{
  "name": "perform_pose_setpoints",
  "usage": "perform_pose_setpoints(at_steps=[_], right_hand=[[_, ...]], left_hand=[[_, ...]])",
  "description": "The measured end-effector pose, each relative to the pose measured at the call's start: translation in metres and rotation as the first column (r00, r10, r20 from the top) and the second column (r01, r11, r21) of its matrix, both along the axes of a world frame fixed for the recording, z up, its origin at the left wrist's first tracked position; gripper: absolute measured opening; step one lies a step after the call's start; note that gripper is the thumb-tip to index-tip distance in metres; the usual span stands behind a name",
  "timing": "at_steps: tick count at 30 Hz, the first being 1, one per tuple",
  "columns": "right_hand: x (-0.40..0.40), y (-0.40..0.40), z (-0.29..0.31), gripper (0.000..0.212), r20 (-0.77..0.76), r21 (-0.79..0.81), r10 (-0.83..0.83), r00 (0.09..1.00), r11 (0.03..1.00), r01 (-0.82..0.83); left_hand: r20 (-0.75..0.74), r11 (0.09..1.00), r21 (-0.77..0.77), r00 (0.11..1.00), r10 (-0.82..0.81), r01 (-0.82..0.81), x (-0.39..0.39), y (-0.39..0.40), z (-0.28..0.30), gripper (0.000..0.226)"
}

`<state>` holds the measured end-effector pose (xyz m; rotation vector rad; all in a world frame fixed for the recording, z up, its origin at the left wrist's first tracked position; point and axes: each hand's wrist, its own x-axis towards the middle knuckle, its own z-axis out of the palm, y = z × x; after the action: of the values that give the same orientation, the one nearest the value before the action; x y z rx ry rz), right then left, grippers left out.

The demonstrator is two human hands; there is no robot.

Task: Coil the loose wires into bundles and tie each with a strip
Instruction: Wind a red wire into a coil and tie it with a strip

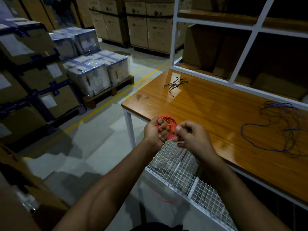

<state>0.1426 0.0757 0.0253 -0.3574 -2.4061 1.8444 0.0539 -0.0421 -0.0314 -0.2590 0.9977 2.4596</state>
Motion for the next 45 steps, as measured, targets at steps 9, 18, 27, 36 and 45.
perform_pose_setpoints(at_steps=[9, 18, 27, 36, 45], right_hand=[[-0.04, 0.047, -0.006, 0.034, -0.195, 0.5, 0.013, 0.981, 0.861, 0.088], [-0.034, 0.051, -0.062, 0.026, -0.041, 0.027, 0.323, 0.946, 0.946, -0.322], [0.003, 0.024, -0.069, 0.012, -0.281, 0.217, 0.007, 0.96, 0.974, 0.056], [0.025, 0.0, -0.061, 0.015, -0.423, 0.463, 0.268, 0.866, 0.885, -0.047], [0.025, -0.013, -0.054, 0.015, -0.445, 0.619, 0.225, 0.867, 0.777, 0.116]], left_hand=[[-0.079, 0.919, -0.121, 0.919, -0.387, 0.376, 0.033, -0.002, -0.003, 0.048], [-0.078, 0.941, 0.223, 0.967, -0.242, 0.253, 0.012, -0.025, 0.005, 0.047], [-0.027, 0.993, 0.108, 0.998, -0.051, 0.054, 0.005, -0.026, -0.005, 0.044], [0.027, 0.977, 0.21, 0.999, -0.038, 0.032, 0.009, -0.014, -0.001, 0.047], [0.063, 0.938, 0.346, 0.996, -0.058, 0.032, 0.026, 0.002, -0.009, 0.057]])
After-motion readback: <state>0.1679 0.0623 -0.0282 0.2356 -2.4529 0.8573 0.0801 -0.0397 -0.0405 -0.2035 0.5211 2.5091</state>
